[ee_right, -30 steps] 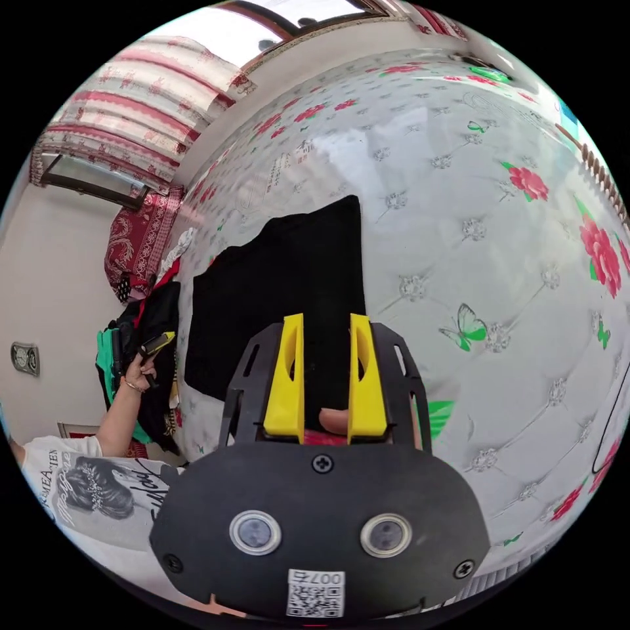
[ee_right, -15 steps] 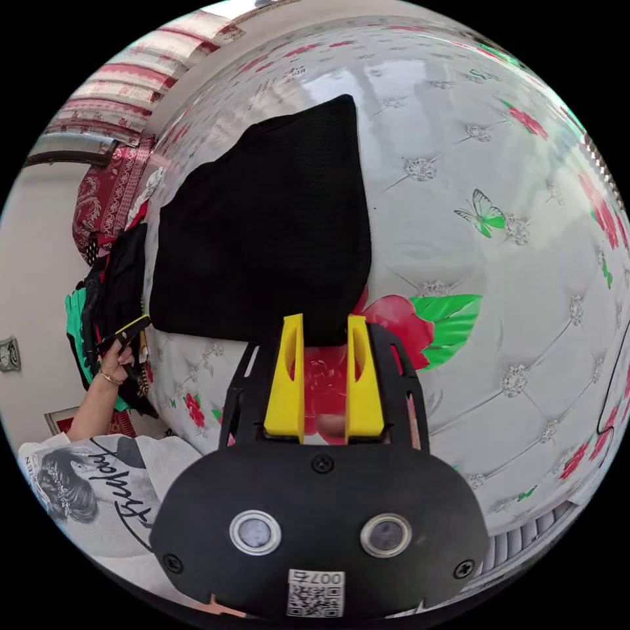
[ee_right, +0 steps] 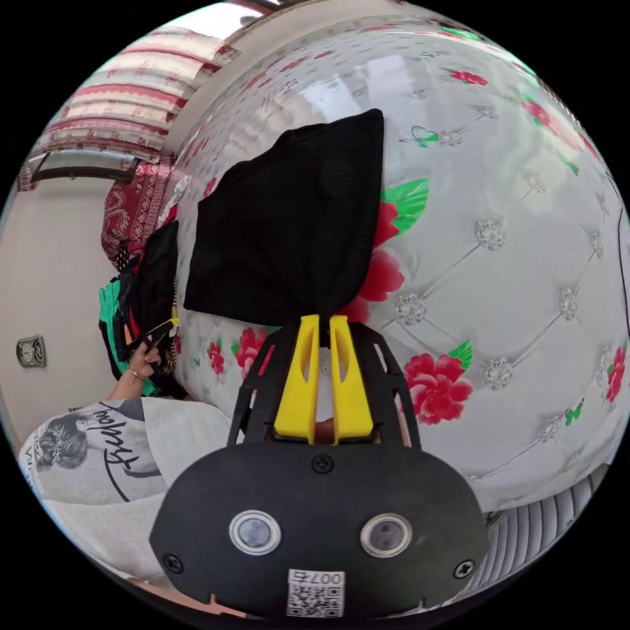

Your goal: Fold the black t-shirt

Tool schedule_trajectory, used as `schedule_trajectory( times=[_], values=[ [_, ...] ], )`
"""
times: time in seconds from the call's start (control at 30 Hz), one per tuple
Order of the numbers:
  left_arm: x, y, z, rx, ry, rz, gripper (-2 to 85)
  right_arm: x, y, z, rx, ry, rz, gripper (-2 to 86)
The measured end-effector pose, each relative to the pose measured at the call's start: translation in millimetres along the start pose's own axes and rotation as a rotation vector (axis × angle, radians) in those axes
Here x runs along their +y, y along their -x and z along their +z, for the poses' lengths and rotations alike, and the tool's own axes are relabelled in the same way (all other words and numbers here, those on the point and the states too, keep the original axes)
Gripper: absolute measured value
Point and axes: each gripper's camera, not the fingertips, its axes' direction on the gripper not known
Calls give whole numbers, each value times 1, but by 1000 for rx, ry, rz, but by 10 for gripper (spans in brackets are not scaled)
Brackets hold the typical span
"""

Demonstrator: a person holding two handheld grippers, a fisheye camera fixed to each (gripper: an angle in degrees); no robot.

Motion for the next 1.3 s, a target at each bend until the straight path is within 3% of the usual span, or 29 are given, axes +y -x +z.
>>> schedule_trajectory(
  times=[0.17, 0.33, 0.67, 0.83, 0.97, 1.1, 1.3],
  values=[
    [-36, -36, 25, 4, 54, 91, 124, 6, -9, 1, -9, -12, 29, 1],
    [-51, -64, 48, -193, 110, 175, 58, 6, -7, -1, 36, 11, -10, 2],
    [33, -32, -14, 78, 106, 195, 2, 71, -30, -47, -97, 57, -33, 0],
    [69, -6, -67, 234, 94, 49, 1, 125, -40, -86, -355, 51, 58, 0],
    [31, 5, -95, 359, 23, 70, 4, 117, -44, -113, -506, 0, 70, 1],
    [-53, 19, -73, 322, 29, 14, 15, 63, -51, -123, -579, -58, 94, 4],
    [-125, 38, -14, 182, -26, -206, 85, -24, -51, -94, -348, -165, 114, 31]
  ],
)
